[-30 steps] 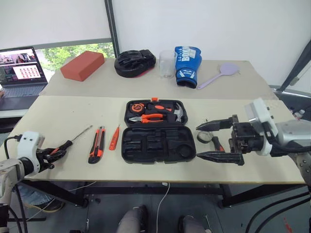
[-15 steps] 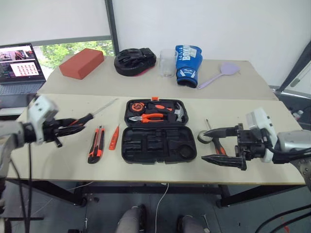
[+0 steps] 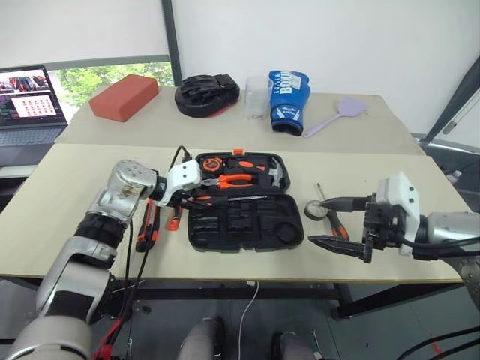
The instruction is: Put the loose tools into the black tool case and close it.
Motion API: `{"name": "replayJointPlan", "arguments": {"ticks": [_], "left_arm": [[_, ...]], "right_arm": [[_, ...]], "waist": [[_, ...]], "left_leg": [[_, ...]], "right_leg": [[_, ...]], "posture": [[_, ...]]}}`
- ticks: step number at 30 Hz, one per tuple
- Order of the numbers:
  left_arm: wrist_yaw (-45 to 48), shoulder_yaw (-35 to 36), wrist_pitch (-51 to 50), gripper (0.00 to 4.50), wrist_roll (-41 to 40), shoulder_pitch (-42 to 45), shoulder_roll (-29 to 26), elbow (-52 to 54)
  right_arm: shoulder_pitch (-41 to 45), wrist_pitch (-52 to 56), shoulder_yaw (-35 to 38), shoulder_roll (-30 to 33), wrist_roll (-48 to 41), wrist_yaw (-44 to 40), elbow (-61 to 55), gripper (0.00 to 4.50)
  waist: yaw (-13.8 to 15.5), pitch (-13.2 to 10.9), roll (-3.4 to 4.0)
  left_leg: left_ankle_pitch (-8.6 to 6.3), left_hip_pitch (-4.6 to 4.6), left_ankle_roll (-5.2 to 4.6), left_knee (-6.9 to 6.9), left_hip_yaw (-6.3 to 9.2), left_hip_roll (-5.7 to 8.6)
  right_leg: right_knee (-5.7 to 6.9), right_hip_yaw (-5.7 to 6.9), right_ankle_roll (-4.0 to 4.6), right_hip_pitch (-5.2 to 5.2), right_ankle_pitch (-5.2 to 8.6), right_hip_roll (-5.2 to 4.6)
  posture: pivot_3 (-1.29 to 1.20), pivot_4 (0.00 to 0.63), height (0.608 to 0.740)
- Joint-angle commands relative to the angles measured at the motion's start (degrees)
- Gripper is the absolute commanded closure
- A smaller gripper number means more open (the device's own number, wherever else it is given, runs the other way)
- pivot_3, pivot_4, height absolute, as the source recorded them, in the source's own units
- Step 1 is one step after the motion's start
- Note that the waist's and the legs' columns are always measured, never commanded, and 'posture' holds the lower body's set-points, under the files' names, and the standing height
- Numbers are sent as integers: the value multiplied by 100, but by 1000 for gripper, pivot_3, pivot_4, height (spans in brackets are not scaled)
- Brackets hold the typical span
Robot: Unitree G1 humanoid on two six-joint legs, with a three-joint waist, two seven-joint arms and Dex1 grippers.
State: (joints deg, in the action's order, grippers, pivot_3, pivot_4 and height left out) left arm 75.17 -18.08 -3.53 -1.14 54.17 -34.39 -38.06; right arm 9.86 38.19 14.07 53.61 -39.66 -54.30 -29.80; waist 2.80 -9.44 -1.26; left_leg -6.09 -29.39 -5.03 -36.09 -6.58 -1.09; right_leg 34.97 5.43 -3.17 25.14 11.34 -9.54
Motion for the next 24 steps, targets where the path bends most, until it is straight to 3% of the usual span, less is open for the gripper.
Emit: {"name": "replayJointPlan", "arguments": {"ticks": [1,5,6,14,17,20,24], "left_arm": [[21,92,263,3554,68,350,199,-302],[57,140,389,3554,134,455,322,-544],[52,152,395,2752,141,477,340,-583],[60,424,68,32,-63,594,428,-349],[168,610,-304,199,-276,590,436,-55],[381,662,-522,1105,-394,539,384,247],[285,622,-494,2639,-286,511,413,225]], "right_arm": [[-50,27,319,-3,-152,143,-208,0],[-61,29,333,-19,-194,227,-235,0],[-61,24,329,-15,-208,243,-236,0],[-2,20,255,-23,-300,359,-252,0],[7,20,240,-65,-351,418,-259,0],[-30,-22,211,-102,-319,417,-242,0],[69,-39,131,-119,-270,401,-161,0]], "waist": [[19,0,0],[19,0,0],[14,0,0],[21,0,0],[16,0,0],[14,0,0],[5,0,0]], "left_leg": [[-1,-2,-1,-5,1,1],[-5,-8,-8,-16,1,2],[-6,-8,-10,-18,1,2],[-8,-10,-14,-37,6,2],[-12,-14,-19,-49,8,1],[-14,-14,-23,-52,8,2],[-15,-13,-24,-55,8,2]], "right_leg": [[-1,0,1,-1,0,-1],[-1,0,1,-2,-1,-3],[0,-1,2,-2,-1,-3],[5,4,-20,-9,-14,-2],[5,4,-12,-12,-9,-3],[5,4,-11,-13,-10,-3],[6,4,-15,-15,-14,-2]], "posture": [[0,150,718],[0,150,718],[0,150,718],[0,150,718],[0,150,718],[0,150,718],[0,150,718]]}}
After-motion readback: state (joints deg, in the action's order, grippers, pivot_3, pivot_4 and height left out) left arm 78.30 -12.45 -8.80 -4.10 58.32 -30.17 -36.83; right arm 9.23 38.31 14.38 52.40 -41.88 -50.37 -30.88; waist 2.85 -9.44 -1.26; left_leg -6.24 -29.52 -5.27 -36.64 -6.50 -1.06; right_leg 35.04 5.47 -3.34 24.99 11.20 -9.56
